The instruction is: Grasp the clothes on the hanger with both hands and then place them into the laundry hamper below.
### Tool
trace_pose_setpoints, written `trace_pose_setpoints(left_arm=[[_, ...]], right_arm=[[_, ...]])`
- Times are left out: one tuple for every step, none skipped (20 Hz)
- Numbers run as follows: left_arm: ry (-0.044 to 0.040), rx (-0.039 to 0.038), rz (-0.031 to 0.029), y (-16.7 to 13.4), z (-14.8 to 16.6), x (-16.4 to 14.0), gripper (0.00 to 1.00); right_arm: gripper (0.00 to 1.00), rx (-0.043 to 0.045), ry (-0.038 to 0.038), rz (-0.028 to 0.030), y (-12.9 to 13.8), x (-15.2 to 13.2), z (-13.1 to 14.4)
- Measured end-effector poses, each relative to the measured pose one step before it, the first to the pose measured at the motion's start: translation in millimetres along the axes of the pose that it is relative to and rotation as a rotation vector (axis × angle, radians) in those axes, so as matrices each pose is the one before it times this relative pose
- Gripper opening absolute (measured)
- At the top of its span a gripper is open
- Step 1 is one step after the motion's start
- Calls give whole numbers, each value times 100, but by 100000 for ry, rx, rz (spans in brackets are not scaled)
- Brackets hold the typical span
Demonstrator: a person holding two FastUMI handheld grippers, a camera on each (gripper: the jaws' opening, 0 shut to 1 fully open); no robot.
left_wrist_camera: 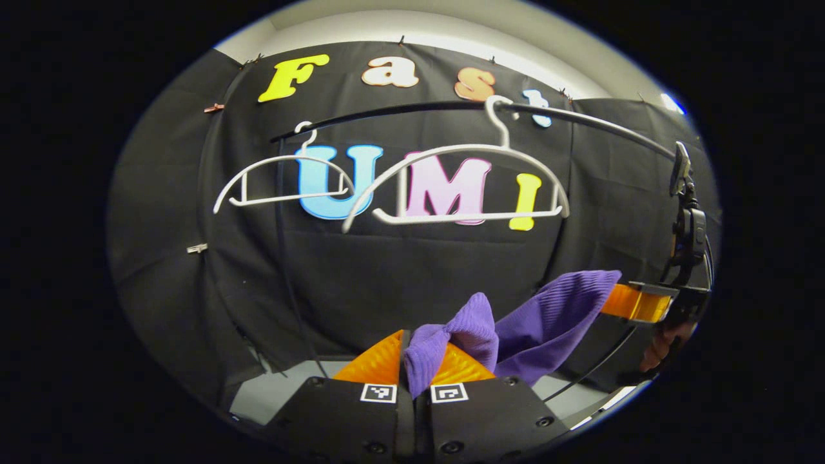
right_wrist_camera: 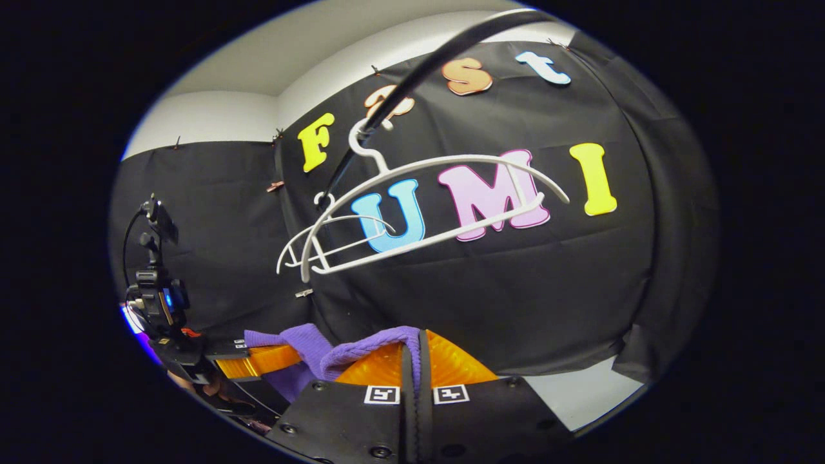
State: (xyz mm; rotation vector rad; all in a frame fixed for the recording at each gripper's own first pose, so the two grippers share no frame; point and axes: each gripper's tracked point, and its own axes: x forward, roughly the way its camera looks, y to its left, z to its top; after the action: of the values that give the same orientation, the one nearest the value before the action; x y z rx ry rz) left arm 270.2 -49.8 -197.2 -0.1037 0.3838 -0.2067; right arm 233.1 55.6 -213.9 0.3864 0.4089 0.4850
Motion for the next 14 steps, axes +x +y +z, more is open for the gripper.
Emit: trace_pose_setpoints(left_arm=[[-566,-517,-1794,-808,-61,306,5],[660,-635,-733,-510,-440,283,5],[949,-582,-312,-252,-750,323,5],[1477,-685,7,-156,-900,322,5],[1560,-1018,-302,-108,-1053,337,5],[1621,-1084,-388,-101,-1275,468,5],[1484,-574,-234,-52,-1285,464,5],[1611,240,166,60,-1484,409,5],[841,886,-286,6,-1340,617,5],[1388,656,-875,-180,-1546,812,5],[2155,552,-518,-51,-1586,571,5],[2239,166,-9,158,-1522,507,5],[2009,-157,-16,171,-1313,708,5],[2655,168,45,35,-1458,664,5]], right_arm=[[5,39,749,-433,-175,-137,-135],[5,92,803,-517,-265,113,-419],[4,55,1649,89,-219,99,-607],[5,-74,2499,-11,-360,199,-901],[5,19,2765,-199,-438,260,-1265],[5,-9,2846,-302,-679,473,-1134],[5,122,1952,-319,-589,360,-1413],[5,-224,1870,-417,-569,402,-1367],[4,-1561,2011,-1057,-625,287,-1456],[4,-2164,2431,-891,-514,401,-1554],[5,-1971,3069,-1283,-628,404,-1852],[5,-547,2892,-581,-550,338,-1516],[4,494,2934,-831,-534,545,-1567],[5,566,2981,-1188,-543,517,-1424]])
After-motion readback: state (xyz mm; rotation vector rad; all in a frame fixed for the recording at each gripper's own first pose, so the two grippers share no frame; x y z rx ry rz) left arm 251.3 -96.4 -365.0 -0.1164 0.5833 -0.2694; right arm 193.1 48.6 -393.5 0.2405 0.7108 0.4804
